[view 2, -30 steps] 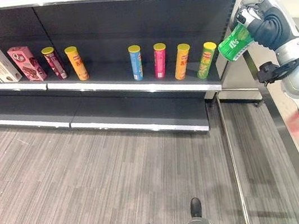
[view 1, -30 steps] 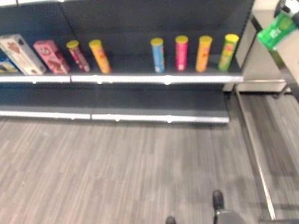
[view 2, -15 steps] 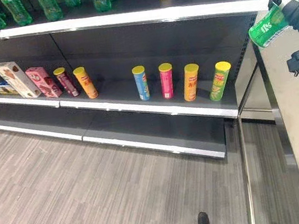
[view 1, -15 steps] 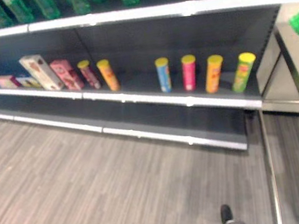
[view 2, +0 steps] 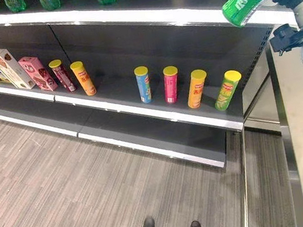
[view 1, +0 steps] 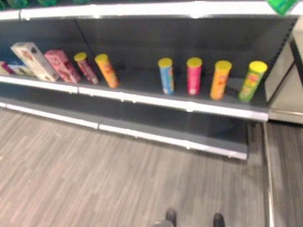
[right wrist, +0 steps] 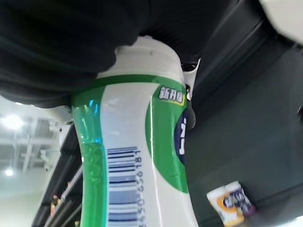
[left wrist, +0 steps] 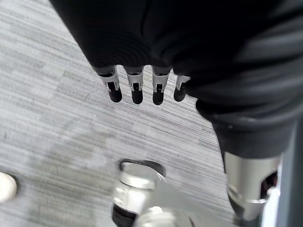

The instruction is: Put the goods on the table back onto the shelves and tidy them up.

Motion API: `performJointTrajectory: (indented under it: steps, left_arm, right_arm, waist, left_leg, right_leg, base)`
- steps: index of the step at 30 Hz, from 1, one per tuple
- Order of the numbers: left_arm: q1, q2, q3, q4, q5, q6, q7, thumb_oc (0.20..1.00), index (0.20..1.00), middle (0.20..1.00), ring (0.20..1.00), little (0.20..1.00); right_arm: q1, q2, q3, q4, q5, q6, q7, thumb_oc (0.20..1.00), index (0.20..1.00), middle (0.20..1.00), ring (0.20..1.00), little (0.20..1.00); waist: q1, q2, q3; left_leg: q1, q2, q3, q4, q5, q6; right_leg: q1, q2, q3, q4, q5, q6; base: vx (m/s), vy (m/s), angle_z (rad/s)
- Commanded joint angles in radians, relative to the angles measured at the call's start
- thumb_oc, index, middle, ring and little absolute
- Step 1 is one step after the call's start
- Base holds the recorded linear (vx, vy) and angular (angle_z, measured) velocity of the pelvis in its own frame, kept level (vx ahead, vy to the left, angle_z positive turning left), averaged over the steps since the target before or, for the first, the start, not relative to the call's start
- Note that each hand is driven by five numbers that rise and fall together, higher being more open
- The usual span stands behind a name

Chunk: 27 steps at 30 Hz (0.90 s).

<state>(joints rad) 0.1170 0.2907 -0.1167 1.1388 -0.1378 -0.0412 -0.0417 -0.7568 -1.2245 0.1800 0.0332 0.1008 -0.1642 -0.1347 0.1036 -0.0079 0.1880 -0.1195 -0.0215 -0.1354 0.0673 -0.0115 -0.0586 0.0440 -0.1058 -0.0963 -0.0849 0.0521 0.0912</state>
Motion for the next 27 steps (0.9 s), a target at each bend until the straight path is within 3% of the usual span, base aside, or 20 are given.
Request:
performJointTrajectory:
  steps: [1, 3, 5, 6, 9, 14, 17, 20, 22, 24, 26, 27]
  left_arm:
    - [-0.014, 0.086, -0.039, 0.008, -0.019, -0.029, 0.009, 1.0, 1.0, 1.0, 1.0, 1.0]
    - [-0.012, 0.088, -0.037, 0.012, -0.02, -0.027, 0.01, 1.0, 1.0, 1.0, 1.0, 1.0]
    - [-0.003, 0.083, -0.034, 0.023, -0.017, -0.027, 0.009, 1.0, 1.0, 1.0, 1.0, 1.0]
    - [0.001, 0.081, -0.027, 0.026, -0.019, -0.025, 0.014, 1.0, 1.0, 1.0, 1.0, 1.0]
    - [0.013, 0.093, -0.008, 0.024, -0.018, -0.028, 0.021, 1.0, 1.0, 1.0, 1.0, 1.0]
    - [0.011, 0.102, -0.004, 0.015, -0.029, -0.027, 0.025, 1.0, 1.0, 1.0, 1.0, 1.0]
    - [0.004, 0.115, -0.009, 0.005, -0.03, -0.022, 0.025, 1.0, 1.0, 1.0, 1.0, 1.0]
    - [-0.002, 0.132, -0.013, -0.008, -0.033, -0.016, 0.023, 1.0, 1.0, 1.0, 1.0, 1.0]
    - [-0.008, 0.138, -0.021, -0.003, -0.028, -0.014, 0.02, 1.0, 1.0, 1.0, 1.0, 1.0]
    - [-0.01, 0.139, -0.023, 0.001, -0.02, -0.013, 0.022, 1.0, 1.0, 1.0, 1.0, 1.0]
    - [-0.009, 0.147, -0.016, 0.005, -0.015, -0.013, 0.018, 1.0, 1.0, 1.0, 1.0, 1.0]
    - [-0.009, 0.146, -0.015, 0.006, -0.015, -0.013, 0.018, 1.0, 1.0, 1.0, 1.0, 1.0]
  right_arm:
    - [-0.146, -0.044, 0.052, 0.052, 0.051, -0.034, -0.032, 0.2, 0.2, 0.2, 0.2, 0.2]
    - [-0.183, -0.035, 0.088, 0.065, 0.055, -0.031, -0.038, 0.2, 0.2, 0.2, 0.2, 0.2]
    - [-0.195, -0.02, 0.107, 0.078, 0.051, -0.03, -0.043, 0.2, 0.2, 0.2, 0.2, 0.2]
    - [-0.21, -0.005, 0.111, 0.071, 0.038, -0.028, -0.044, 0.2, 0.2, 0.2, 0.2, 0.2]
    - [-0.233, 0.037, 0.13, 0.073, 0.041, -0.03, -0.042, 0.2, 0.2, 0.2, 0.2, 0.2]
    - [-0.261, 0.052, 0.153, 0.084, 0.049, -0.031, -0.048, 0.2, 0.2, 0.2, 0.2, 0.2]
    - [-0.259, 0.056, 0.154, 0.094, 0.04, -0.022, -0.048, 0.2, 0.2, 0.2, 0.2, 0.2]
    - [-0.253, 0.055, 0.145, 0.102, 0.017, -0.008, -0.047, 0.2, 0.2, 0.2, 0.2, 0.2]
    - [-0.279, 0.052, 0.164, 0.113, 0.014, -0.006, -0.046, 0.2, 0.2, 0.2, 0.2, 0.2]
    - [-0.29, 0.057, 0.176, 0.123, 0.011, -0.007, -0.049, 0.2, 0.2, 0.2, 0.2, 0.2]
    - [-0.305, 0.062, 0.203, 0.151, 0.001, 0.003, -0.042, 0.2, 0.2, 0.2, 0.2, 0.2]
    - [-0.308, 0.062, 0.206, 0.152, 0.001, 0.003, -0.042, 0.2, 0.2, 0.2, 0.2, 0.2]
  waist:
    - [0.062, -0.05, -0.02]
    - [0.078, -0.051, -0.02]
    - [0.084, -0.048, -0.03]
    - [0.094, -0.041, -0.038]
    - [0.119, -0.075, -0.059]
    - [0.129, -0.105, -0.075]
    - [0.122, -0.111, -0.079]
    - [0.1, -0.097, -0.058]
    - [0.077, -0.07, -0.032]
    - [0.068, -0.057, -0.029]
    - [0.071, -0.058, -0.033]
    - [0.067, -0.057, -0.031]
  left_leg:
    - [-0.101, 0.025, -0.029, -0.155, 0.084, -0.051]
    - [-0.12, 0.035, -0.014, -0.155, 0.1, -0.06]
    - [-0.113, 0.039, -0.02, -0.155, 0.08, -0.054]
    - [-0.082, 0.058, -0.027, -0.155, 0.127, -0.057]
    - [-0.015, 0.059, 0.03, -0.155, 0.15, -0.039]
    - [0.025, 0.037, 0.065, -0.155, 0.126, -0.017]
    - [0.05, 0.019, 0.065, -0.155, 0.102, 0.009]
    - [0.098, 0.005, 0.045, -0.155, 0.081, 0.036]
    - [0.121, 0.012, 0.029, -0.155, 0.079, 0.045]
    - [0.13, 0.016, 0.029, -0.155, 0.073, 0.048]
    - [0.143, 0.011, 0.02, -0.155, 0.051, 0.045]
    - [0.147, 0.011, 0.016, -0.155, 0.049, 0.045]
  right_leg:
    - [0.03, 0.075, 0.045, -0.002, -0.057, 0.008]
    - [0.045, 0.09, 0.06, -0.002, -0.067, 0.003]
    - [0.053, 0.101, 0.072, -0.002, -0.075, 0.005]
    - [0.079, 0.116, 0.087, -0.002, -0.096, 0.0]
    - [0.117, 0.09, 0.091, -0.002, -0.095, 0.007]
    - [0.144, 0.064, 0.071, 0.015, -0.089, 0.02]
    - [0.108, 0.067, 0.055, 0.144, -0.107, 0.04]
    - [-0.009, 0.089, 0.047, 0.413, -0.037, 0.097]
    - [-0.102, 0.113, 0.054, 0.582, 0.016, 0.125]
    - [-0.142, 0.111, 0.045, 0.643, 0.015, 0.133]
    - [-0.138, 0.04, 0.013, 0.518, -0.037, 0.098]
    - [-0.131, 0.04, 0.009, 0.513, -0.038, 0.098]
  base:
    - [0.21, 0.037, -0.19]
    - [0.2, 0.038, -0.15]
    - [0.14, 0.04, -0.32]
    - [0.24, 0.101, -0.3]
    - [0.3, 0.148, -0.47]
    - [0.19, 0.12, -0.37]
    - [0.18, 0.18, -0.04]
    - [0.11, 0.19, -0.05]
    - [0.03, 0.153, 0.0]
    - [0.05, 0.099, 0.06]
    - [0.16, 0.055, 0.05]
    - [0.12, -0.029, 0.14]
